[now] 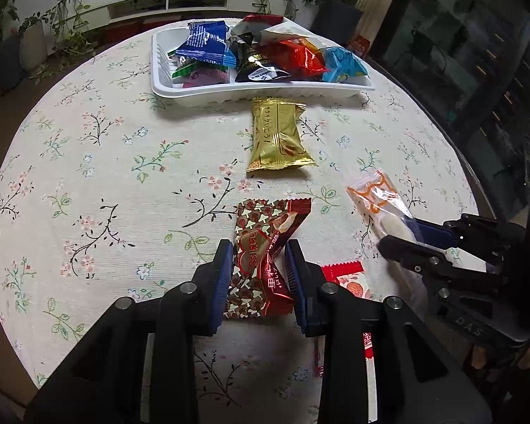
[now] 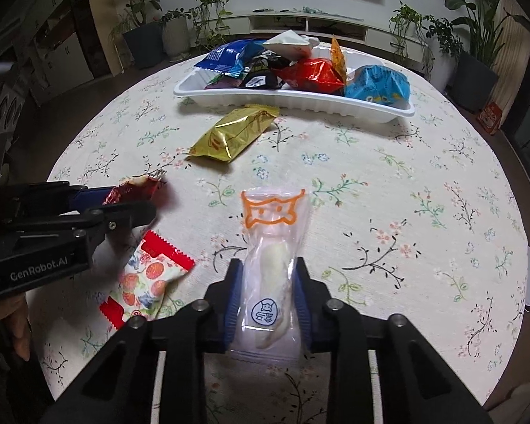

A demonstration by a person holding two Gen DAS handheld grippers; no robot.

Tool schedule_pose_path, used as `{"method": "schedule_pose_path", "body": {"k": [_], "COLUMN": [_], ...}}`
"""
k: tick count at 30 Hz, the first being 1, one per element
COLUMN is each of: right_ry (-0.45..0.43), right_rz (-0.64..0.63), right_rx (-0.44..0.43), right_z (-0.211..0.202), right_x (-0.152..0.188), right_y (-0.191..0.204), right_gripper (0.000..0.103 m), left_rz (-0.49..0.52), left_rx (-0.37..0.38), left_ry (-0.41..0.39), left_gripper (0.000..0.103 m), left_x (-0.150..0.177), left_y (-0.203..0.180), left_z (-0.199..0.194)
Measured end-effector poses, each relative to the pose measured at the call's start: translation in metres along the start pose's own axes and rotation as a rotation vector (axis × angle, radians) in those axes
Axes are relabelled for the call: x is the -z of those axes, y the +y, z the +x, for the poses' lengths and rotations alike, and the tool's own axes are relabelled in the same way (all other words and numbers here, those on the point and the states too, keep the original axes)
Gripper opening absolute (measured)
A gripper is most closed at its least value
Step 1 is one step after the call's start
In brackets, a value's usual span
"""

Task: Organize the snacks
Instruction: 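Grasp the red-white patterned candy with the left tool while the right tool grasps the clear orange-print packet, then carry both packets over the white tray and open both tools to drop them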

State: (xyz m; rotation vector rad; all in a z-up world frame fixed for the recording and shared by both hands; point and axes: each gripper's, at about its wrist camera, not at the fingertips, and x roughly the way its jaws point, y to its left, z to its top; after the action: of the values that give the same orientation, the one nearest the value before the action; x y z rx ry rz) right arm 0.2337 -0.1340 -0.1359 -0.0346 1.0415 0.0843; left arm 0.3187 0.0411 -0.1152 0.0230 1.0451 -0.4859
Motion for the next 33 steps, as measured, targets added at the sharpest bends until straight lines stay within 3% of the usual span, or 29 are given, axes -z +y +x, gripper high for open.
{"method": "schedule_pose_path", "body": {"k": [14, 22, 28, 33], "right_ry": [-0.072, -0.12, -0.187, -0.268], "right_rz": [0.078, 0.148, 0.189, 0.169], "right_rx": [-0.034, -0.035, -0.033, -0.043], "right_z": [-0.031, -0.054, -0.077, -0.1], "right_x": [0.015, 0.011, -0.015, -0.073], "right_y": [-0.033, -0.064, -0.099, -0.12], "right_gripper": [0.024, 0.024, 0.024, 0.024], "left_rz": [0.006, -0.03, -0.084, -0.103], "left_rx": [0.018, 0.076, 0.081, 0.031], "left_ry": [-0.014, -0.089, -0.2, -0.245], "left_gripper": [0.028, 0.028, 0.028, 0.028], "left_x": [0.0, -0.006, -0.036, -0.087], "left_y": [-0.004, -0.002, 0.012, 0.031], "left_z": [-0.002, -0.021, -0.057, -0.068]}}
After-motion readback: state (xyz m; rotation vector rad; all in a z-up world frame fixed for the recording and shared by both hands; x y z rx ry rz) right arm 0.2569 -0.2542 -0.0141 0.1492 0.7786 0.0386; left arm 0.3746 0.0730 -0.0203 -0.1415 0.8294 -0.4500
